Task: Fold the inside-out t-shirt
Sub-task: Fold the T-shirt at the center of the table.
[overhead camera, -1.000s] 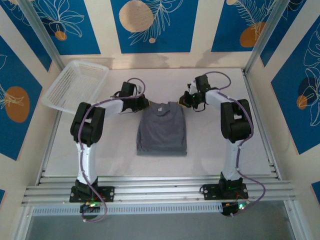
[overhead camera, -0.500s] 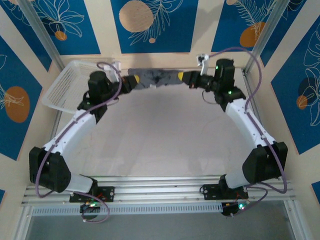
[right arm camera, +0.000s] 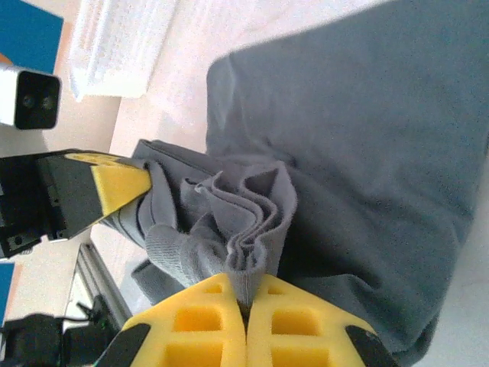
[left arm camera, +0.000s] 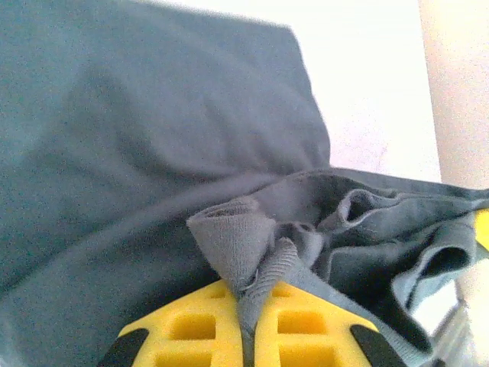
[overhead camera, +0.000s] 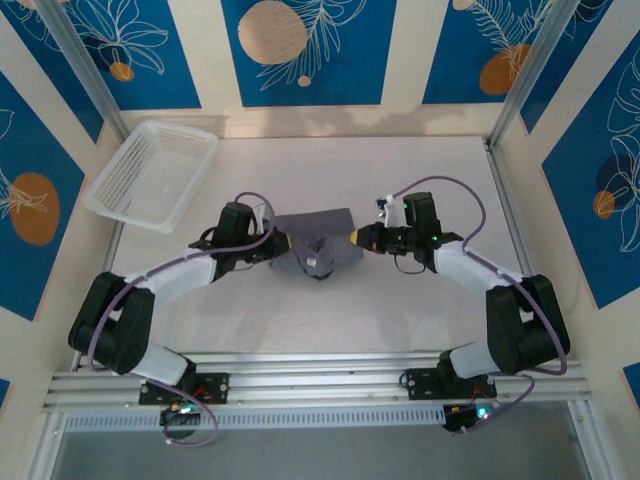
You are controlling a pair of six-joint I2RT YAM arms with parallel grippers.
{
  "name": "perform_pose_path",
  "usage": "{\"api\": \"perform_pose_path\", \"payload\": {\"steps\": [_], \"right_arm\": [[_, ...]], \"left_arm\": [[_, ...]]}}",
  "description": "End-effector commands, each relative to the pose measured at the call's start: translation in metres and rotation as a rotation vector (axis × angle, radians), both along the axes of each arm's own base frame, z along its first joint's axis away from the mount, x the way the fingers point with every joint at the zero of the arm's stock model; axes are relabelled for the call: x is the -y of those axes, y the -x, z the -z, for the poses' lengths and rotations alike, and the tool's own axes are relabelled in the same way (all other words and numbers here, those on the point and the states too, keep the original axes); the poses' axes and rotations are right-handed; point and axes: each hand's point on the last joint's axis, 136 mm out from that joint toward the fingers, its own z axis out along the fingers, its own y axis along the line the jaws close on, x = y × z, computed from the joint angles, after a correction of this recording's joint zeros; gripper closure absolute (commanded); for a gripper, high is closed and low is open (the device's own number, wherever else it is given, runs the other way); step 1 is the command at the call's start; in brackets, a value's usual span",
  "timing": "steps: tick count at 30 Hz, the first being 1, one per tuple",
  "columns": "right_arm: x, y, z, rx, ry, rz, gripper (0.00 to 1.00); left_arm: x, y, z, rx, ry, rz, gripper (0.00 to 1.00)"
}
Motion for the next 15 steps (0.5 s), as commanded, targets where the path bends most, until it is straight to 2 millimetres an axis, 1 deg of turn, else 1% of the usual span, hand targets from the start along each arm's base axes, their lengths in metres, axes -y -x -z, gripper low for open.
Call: {"api": "perform_pose_path", "payload": {"steps": [1, 3, 4, 7, 9, 11, 15], "right_arm": [[0.017, -0.039, -0.011, 0.075, 0.082, 0.102, 1.00], [0.022, -0.060, -0.001, 0.090, 0.126, 0.120, 1.00], [0.021, -0.069, 0.004, 0.094, 0.138, 0.116, 1.00], [0.017, -0.094, 0.017, 0.068, 0.143, 0.091, 1.00], [0.012, -0.109, 0.029, 0.055, 0.145, 0.075, 1.00], [0.010, -0.121, 0.041, 0.043, 0.152, 0.069, 1.00], [0.006, -0.137, 0.073, -0.010, 0.162, 0.054, 0.98]], "left_arm": [[-0.017, -0.035, -0.022, 0.171, -0.136, -0.090, 1.00], [-0.030, -0.051, -0.013, 0.184, -0.205, -0.168, 1.00], [-0.032, -0.058, -0.009, 0.202, -0.230, -0.187, 1.00], [-0.046, -0.071, 0.007, 0.213, -0.312, -0.258, 1.00], [-0.057, -0.076, 0.022, 0.209, -0.364, -0.303, 1.00], [-0.062, -0.076, 0.036, 0.188, -0.389, -0.328, 1.00], [-0.065, -0.073, 0.062, 0.148, -0.389, -0.349, 1.00]]}}
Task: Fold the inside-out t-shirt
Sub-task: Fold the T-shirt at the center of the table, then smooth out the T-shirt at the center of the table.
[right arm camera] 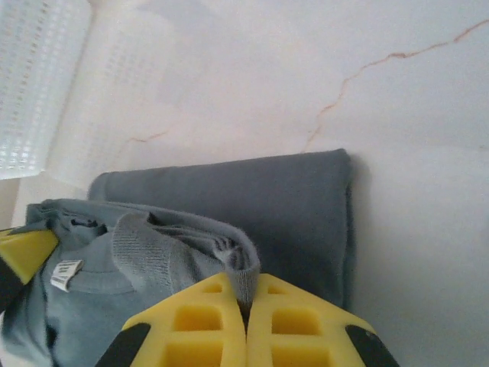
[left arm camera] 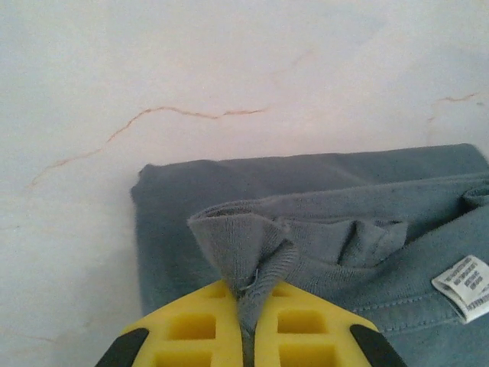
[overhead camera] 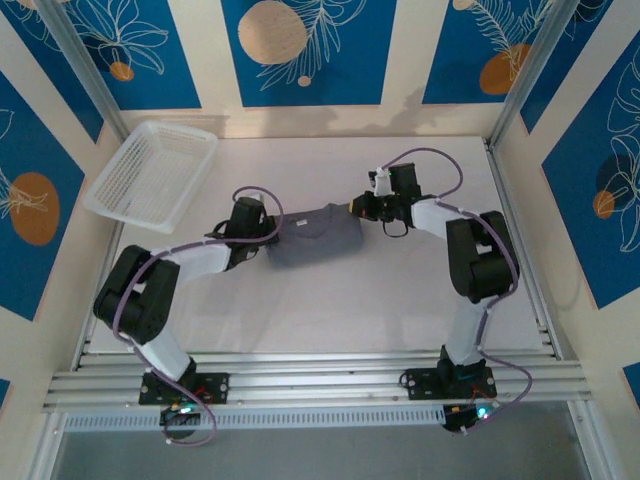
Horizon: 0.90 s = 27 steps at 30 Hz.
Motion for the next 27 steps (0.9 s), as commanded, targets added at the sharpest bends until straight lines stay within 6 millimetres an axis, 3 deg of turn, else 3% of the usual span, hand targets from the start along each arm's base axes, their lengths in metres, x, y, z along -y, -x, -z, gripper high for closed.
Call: {"api": "perform_pose_path", "payload": {"steps": [1, 5, 7, 10, 13, 16, 18, 20, 23, 27], "right_arm": [[0.000, -0.014, 0.016, -0.009, 0.016, -0.024, 0.97], [-0.008, -0.018, 0.027, -0.040, 0.000, -0.036, 0.92], [-0.008, -0.021, 0.018, -0.028, -0.013, -0.030, 0.82], [-0.001, -0.030, -0.001, -0.007, -0.015, 0.000, 0.57], [0.010, -0.032, -0.022, -0.003, 0.009, 0.023, 0.48], [0.022, -0.021, -0.053, 0.056, 0.021, 0.054, 0.46], [0.023, -0.002, -0.071, 0.120, 0.017, 0.065, 0.46], [0.014, 0.018, -0.077, 0.142, 0.016, 0.048, 0.46], [-0.002, 0.040, -0.063, 0.120, 0.080, 0.019, 0.48], [-0.025, 0.058, -0.024, 0.055, 0.078, -0.009, 0.59]], "left_arm": [[-0.016, -0.003, 0.017, 0.009, -0.048, -0.078, 1.00], [-0.015, -0.005, 0.028, 0.006, -0.062, -0.072, 0.97], [-0.012, -0.010, 0.025, 0.016, -0.070, -0.053, 0.90], [-0.006, -0.020, 0.009, 0.040, -0.064, -0.005, 0.73], [-0.005, -0.027, -0.020, 0.071, -0.049, 0.020, 0.56], [-0.006, -0.021, -0.055, 0.113, -0.046, 0.039, 0.44], [-0.010, -0.012, -0.074, 0.127, -0.043, 0.040, 0.43], [-0.008, -0.001, -0.083, 0.103, -0.030, 0.074, 0.43], [0.009, 0.019, -0.082, 0.033, 0.041, 0.134, 0.44], [0.073, 0.057, -0.066, -0.029, 0.176, 0.323, 0.50]]}}
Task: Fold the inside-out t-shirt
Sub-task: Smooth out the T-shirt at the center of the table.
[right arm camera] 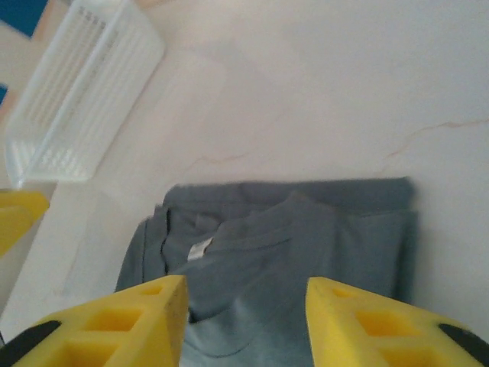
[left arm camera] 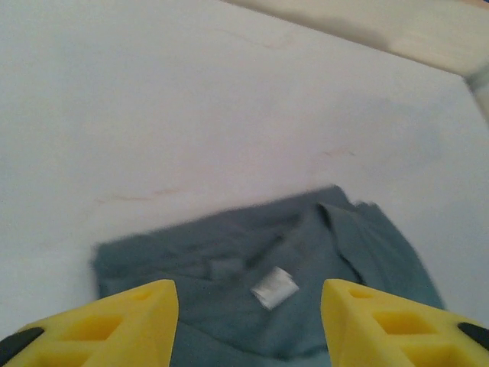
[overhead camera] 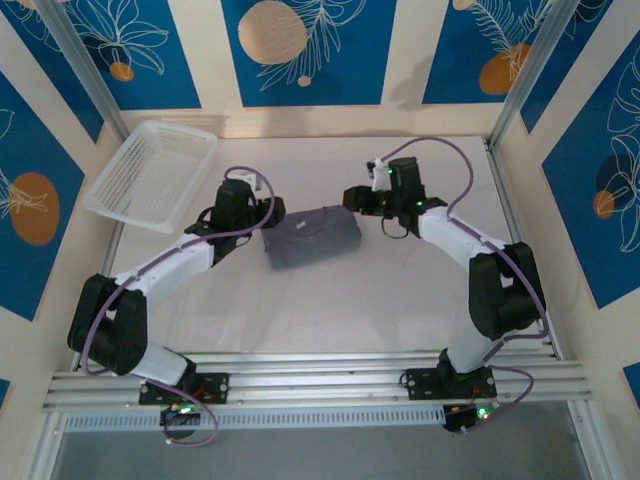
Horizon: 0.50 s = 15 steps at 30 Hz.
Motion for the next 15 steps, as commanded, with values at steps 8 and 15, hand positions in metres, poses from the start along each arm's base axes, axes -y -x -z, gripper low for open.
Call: {"api": "perform_pose_path", "payload": {"steps": [8, 15], "right_arm": [[0.002, 0.030, 0.116, -0.223, 0.167, 0.023, 0.65], [0.018, 0.035, 0.021, -0.197, -0.063, 0.103, 0.53]], "left_arm": [[0.002, 0.047, 0.128, -0.338, -0.079, -0.034, 0.49], [-0.028, 0.039, 0.078, -0.265, -0.039, -0.075, 0.28]]}}
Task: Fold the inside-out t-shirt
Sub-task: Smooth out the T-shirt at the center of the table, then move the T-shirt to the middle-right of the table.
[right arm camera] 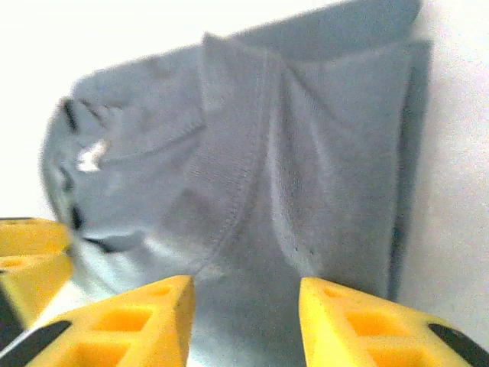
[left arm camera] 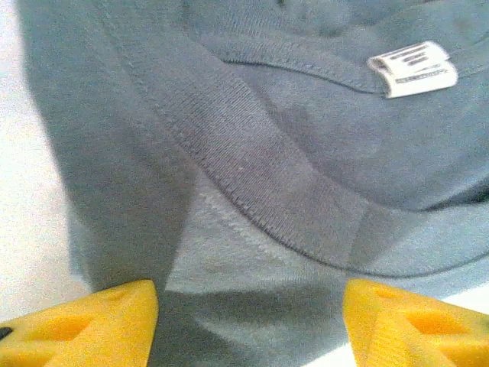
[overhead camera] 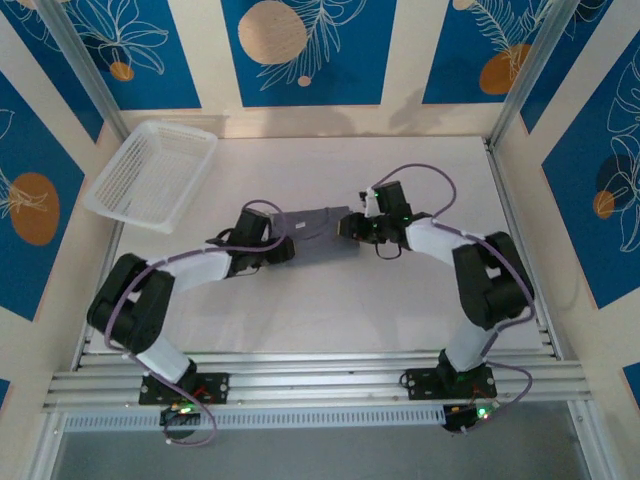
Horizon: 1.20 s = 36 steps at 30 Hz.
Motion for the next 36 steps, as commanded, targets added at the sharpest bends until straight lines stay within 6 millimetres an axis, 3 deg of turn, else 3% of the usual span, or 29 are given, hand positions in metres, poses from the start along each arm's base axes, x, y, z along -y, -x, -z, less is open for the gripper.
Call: {"api": "perform_pose_path", "payload": {"steps": [1, 4, 7, 13, 16, 20, 23, 27, 30, 33, 36], "right_arm": [[0.018, 0.007, -0.055, 0.028, -0.110, 0.086, 0.52], [0.034, 0.016, -0.071, 0.026, -0.130, 0.154, 0.49], [0.046, 0.027, -0.073, -0.026, -0.193, 0.221, 0.48], [0.070, 0.041, -0.076, -0.050, -0.231, 0.307, 0.47], [0.078, 0.049, -0.077, -0.059, -0.224, 0.323, 0.47], [0.091, 0.058, -0.072, -0.079, -0.218, 0.392, 0.47], [0.111, 0.065, -0.063, -0.113, -0.211, 0.492, 0.47], [0.146, 0.074, -0.057, -0.190, -0.234, 0.635, 0.44], [0.166, 0.080, -0.059, -0.198, -0.255, 0.714, 0.43], [0.183, 0.085, -0.062, -0.206, -0.304, 0.794, 0.28], [0.187, 0.080, -0.063, -0.229, -0.396, 0.813, 0.26]], "left_arm": [[-0.024, -0.006, -0.036, 0.056, 0.035, -0.067, 0.27], [-0.032, -0.005, -0.038, 0.022, 0.092, -0.084, 0.26], [-0.028, -0.009, -0.029, 0.004, 0.102, -0.071, 0.27], [0.002, -0.036, -0.004, -0.037, 0.185, -0.038, 0.28], [0.038, -0.056, -0.011, 0.015, 0.237, 0.034, 0.37], [0.112, -0.080, -0.028, 0.072, 0.236, 0.160, 0.39], [0.166, -0.093, -0.030, 0.092, 0.251, 0.202, 0.39], [0.234, -0.090, -0.020, 0.065, 0.320, 0.230, 0.40], [0.274, -0.080, -0.018, 0.072, 0.341, 0.260, 0.39], [0.282, -0.080, -0.027, 0.101, 0.355, 0.253, 0.31], [0.260, -0.089, -0.055, 0.176, 0.336, 0.228, 0.25]]}}
